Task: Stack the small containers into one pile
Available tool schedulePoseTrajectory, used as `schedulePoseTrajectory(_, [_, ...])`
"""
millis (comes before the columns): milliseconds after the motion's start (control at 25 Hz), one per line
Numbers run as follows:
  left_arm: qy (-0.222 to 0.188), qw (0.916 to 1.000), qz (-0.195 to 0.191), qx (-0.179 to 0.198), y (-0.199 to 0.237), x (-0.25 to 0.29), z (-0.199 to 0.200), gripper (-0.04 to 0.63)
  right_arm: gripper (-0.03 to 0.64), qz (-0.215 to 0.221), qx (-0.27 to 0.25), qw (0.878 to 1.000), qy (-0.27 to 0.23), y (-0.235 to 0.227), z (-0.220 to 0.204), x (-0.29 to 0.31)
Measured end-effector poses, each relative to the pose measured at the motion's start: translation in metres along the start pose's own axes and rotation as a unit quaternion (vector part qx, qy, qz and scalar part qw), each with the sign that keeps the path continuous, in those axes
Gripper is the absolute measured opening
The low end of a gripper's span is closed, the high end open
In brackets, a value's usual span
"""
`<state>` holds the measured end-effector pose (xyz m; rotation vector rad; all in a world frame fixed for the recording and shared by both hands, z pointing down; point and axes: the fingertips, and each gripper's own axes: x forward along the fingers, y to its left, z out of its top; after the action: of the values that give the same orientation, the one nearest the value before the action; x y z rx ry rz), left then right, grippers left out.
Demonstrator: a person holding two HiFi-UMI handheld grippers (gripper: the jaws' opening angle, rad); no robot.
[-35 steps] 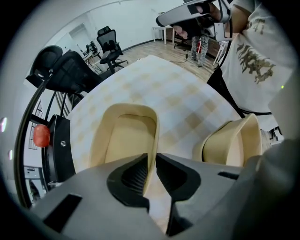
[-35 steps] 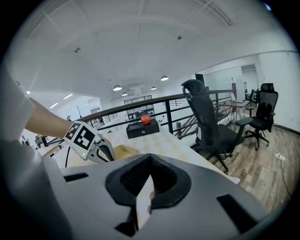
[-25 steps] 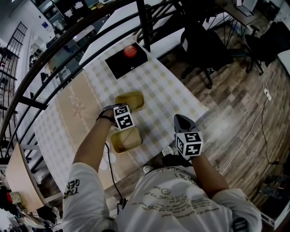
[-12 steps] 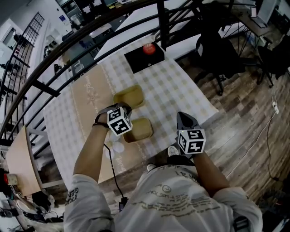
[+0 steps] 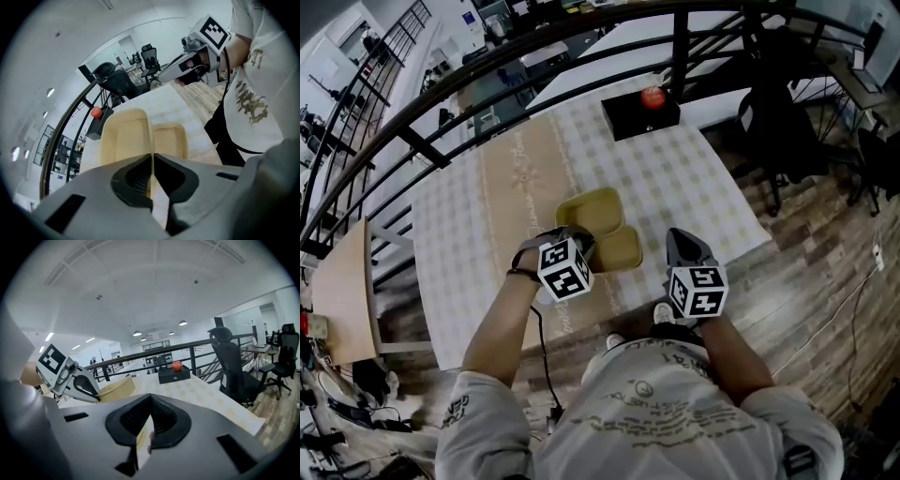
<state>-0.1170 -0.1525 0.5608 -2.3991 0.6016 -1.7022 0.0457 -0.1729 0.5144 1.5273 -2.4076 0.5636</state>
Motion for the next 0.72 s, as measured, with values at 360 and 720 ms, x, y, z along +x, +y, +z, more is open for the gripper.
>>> schedulePoseTrajectory(360, [-0.022, 0.9992, -0.032, -0.011, -0.057, 0.017, 0.0, 0.023, -0.008, -0.006, -0.011, 1.0, 0.002, 0.012, -0.003, -0.01])
schedulePoseTrajectory(720, [-0.014, 0.9983, -0.056, 0.011, -0.076, 0.033, 0.002, 0.023, -0.008, -0.026, -0.005, 1.0, 0.004, 0.001, -0.011, -0.023])
